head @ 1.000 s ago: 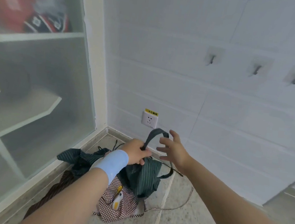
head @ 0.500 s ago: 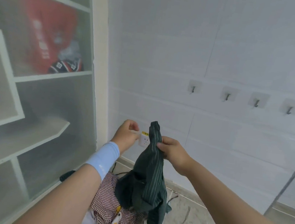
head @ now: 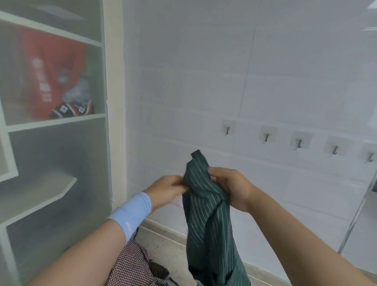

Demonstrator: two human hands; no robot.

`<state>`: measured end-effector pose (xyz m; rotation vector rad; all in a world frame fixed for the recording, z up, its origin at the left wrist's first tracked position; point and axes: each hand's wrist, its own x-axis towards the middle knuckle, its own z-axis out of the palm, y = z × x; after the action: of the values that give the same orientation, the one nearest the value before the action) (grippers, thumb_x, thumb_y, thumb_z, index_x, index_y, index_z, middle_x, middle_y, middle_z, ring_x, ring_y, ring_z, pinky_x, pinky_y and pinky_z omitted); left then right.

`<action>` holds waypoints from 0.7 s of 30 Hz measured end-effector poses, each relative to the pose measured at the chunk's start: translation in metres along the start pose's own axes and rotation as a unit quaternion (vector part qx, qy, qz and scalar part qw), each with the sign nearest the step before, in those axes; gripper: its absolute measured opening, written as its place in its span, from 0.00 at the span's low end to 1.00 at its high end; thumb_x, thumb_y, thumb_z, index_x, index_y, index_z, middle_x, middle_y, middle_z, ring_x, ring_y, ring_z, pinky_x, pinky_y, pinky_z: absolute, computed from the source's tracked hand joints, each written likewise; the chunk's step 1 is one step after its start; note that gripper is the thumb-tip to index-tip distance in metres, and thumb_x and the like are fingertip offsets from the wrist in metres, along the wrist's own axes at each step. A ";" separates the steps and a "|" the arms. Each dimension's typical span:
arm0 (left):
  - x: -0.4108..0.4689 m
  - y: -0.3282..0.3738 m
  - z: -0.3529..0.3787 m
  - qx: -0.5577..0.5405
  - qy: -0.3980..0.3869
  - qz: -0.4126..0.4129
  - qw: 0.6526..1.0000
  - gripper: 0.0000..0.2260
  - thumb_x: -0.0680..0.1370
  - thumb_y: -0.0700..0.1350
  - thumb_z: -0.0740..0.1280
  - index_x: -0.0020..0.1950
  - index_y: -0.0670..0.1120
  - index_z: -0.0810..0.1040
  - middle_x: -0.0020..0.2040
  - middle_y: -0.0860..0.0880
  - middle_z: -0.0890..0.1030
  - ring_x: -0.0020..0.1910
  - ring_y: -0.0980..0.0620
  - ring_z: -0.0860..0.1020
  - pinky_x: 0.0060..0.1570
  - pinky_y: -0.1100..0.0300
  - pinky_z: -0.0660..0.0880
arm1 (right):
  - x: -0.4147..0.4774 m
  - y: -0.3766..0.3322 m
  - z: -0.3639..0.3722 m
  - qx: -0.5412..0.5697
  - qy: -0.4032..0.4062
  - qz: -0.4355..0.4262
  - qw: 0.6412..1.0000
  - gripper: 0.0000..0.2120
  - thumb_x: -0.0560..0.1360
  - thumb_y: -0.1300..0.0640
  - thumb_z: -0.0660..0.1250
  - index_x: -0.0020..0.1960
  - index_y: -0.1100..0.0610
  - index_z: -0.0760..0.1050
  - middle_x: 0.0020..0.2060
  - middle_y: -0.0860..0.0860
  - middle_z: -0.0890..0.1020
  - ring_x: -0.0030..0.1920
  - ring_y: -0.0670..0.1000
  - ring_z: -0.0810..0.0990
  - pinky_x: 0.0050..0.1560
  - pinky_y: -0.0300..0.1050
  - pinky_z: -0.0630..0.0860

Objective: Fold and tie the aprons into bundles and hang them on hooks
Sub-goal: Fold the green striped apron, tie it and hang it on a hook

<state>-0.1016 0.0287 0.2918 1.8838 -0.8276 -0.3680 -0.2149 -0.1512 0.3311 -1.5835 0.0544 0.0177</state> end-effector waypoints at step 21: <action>-0.035 0.060 -0.013 0.040 -0.038 0.019 0.998 0.13 0.83 0.48 0.59 0.49 0.46 0.82 0.39 0.50 0.82 0.41 0.48 0.79 0.48 0.56 0.78 | -0.038 -0.068 0.009 -0.167 0.192 -0.081 0.964 0.09 0.80 0.63 0.63 0.52 0.61 0.83 0.46 0.59 0.85 0.43 0.53 0.81 0.49 0.51 0.80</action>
<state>-0.1424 0.0461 0.3474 1.9357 -0.9394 -0.3906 -0.2491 -0.1401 0.4006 -1.9058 0.2354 -0.4297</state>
